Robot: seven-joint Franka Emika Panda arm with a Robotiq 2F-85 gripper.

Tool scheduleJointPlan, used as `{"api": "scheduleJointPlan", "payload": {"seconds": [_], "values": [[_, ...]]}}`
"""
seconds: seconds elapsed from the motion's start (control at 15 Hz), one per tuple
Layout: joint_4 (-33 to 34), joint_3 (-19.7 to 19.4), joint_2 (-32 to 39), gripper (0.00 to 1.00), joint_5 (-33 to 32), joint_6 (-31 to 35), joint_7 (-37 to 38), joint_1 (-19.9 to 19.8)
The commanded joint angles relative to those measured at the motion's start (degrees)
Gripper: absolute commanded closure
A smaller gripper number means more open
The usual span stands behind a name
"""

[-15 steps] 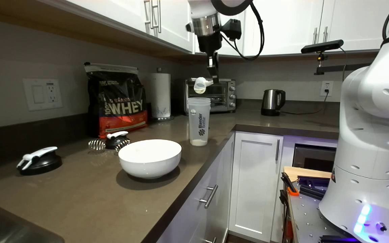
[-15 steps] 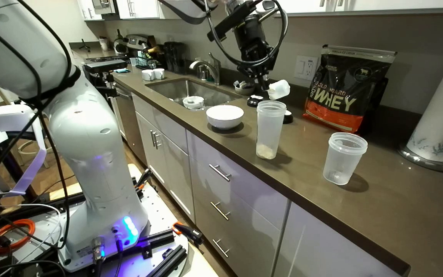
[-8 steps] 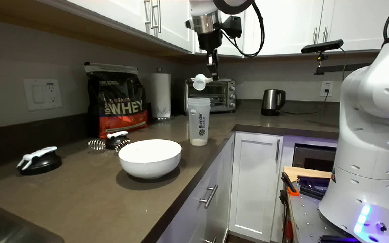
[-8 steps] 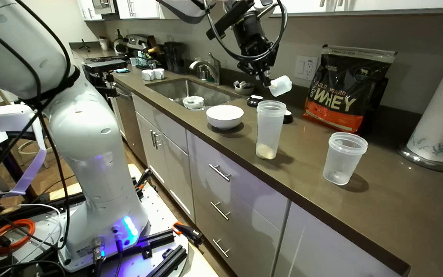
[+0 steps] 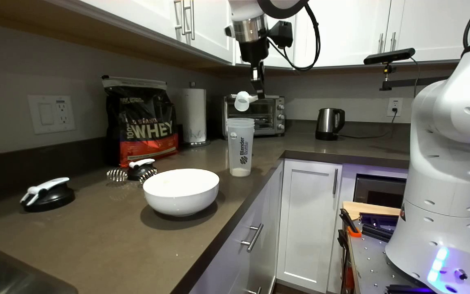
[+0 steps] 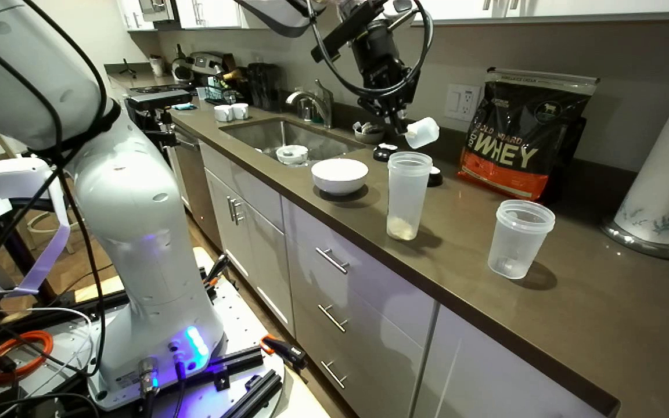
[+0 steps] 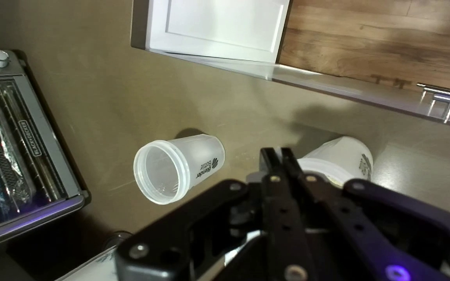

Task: Take one scoop of the contents in the white bowl and put into the clear cup at the left

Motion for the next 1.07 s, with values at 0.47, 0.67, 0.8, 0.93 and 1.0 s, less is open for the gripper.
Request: {"api": "scheduleJointPlan", "payload": {"seconds": [0.47, 0.67, 0.8, 0.93, 1.0], "values": [[0.3, -1.3, -0.6, 0.99, 8.3, -0.1, -0.5, 2.2], [0.5, -1.5, -0.6, 0.99, 9.9, 0.1, -0.4, 2.3], [0.8, -2.0, -0.6, 0.99, 11.6, 0.3, -0.6, 2.4], [1.1, -2.9, -0.5, 0.99, 14.8, 0.7, -0.9, 2.6], [1.3, -3.3, -0.5, 0.99, 16.5, 1.0, -1.1, 2.7]]}}
